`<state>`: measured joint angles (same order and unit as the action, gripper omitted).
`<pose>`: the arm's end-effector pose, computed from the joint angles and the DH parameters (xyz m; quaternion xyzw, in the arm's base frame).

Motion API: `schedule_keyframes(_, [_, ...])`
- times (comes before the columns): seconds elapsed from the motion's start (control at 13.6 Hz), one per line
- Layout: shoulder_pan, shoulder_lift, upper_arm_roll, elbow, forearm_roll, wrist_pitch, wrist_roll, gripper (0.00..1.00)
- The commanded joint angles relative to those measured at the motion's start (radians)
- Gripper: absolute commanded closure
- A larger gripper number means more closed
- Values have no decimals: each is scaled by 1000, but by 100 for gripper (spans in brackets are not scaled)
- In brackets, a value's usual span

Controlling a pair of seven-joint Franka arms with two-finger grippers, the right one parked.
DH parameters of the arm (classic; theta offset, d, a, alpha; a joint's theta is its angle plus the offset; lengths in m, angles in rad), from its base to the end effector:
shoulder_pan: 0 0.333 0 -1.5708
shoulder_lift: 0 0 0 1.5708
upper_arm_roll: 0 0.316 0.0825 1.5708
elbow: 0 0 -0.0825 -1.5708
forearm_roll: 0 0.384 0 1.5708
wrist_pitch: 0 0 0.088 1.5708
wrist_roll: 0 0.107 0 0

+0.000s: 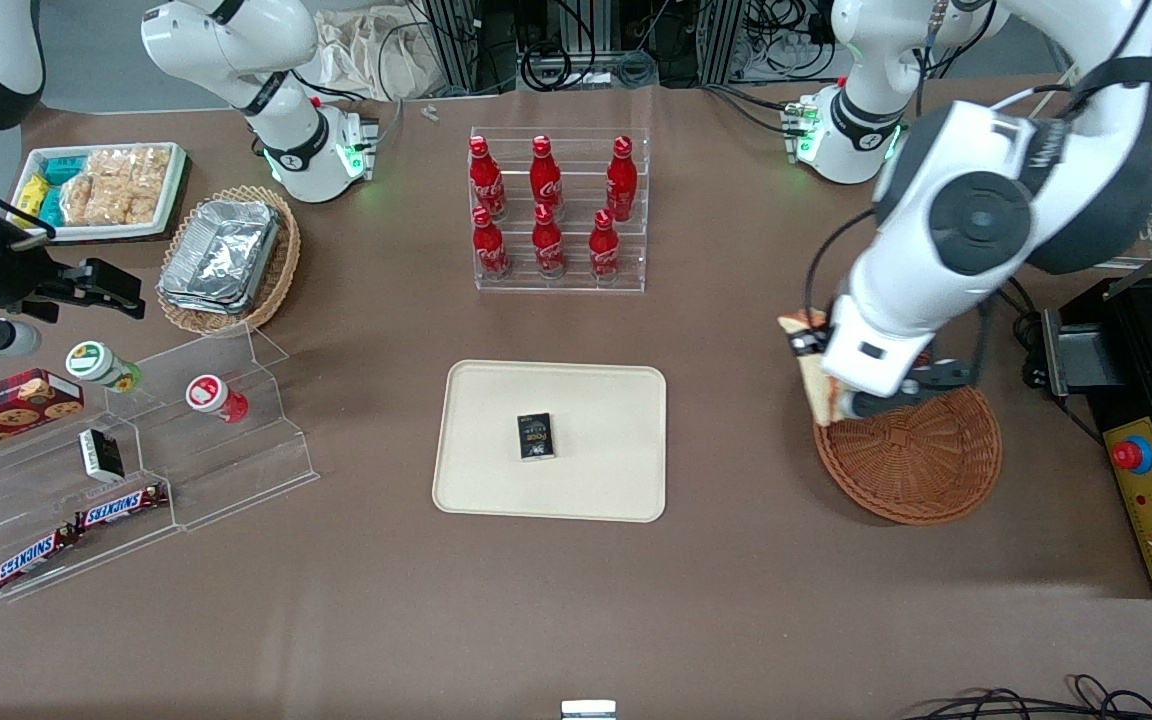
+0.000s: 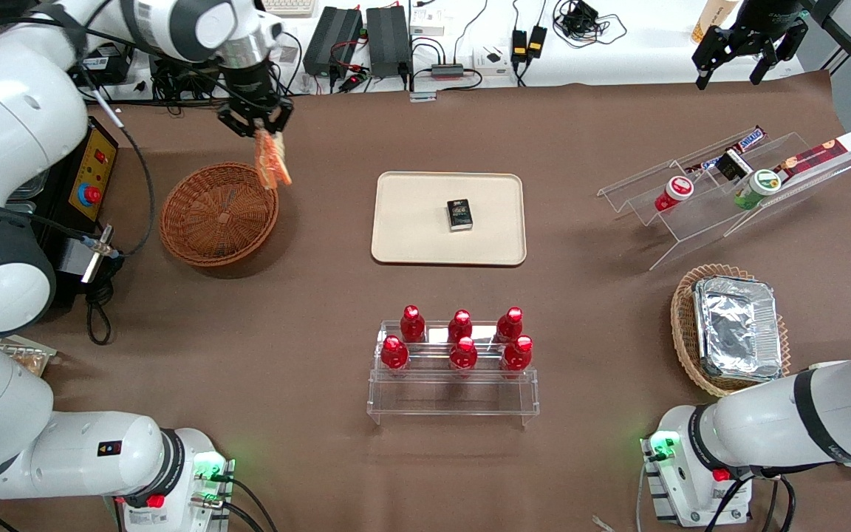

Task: Place sandwich from basket to tray
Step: 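Carry the sandwich over to the cream tray beside the sachet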

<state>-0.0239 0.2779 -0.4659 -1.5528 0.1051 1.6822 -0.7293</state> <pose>0.5700 -0.2589 0.4923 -0.9916 -0.1144 0.0545 0.0254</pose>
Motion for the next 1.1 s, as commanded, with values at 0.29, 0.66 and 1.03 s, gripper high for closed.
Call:
schedule_keyframes(0.29, [-234,288,-10,114,140,227,-2,98])
schedule_keyframes(0.66, [-287,493,-5,162,183,499,-4,97])
schedule_keyframes(1.03, [-283,541,-3,157,225,504,-28,70])
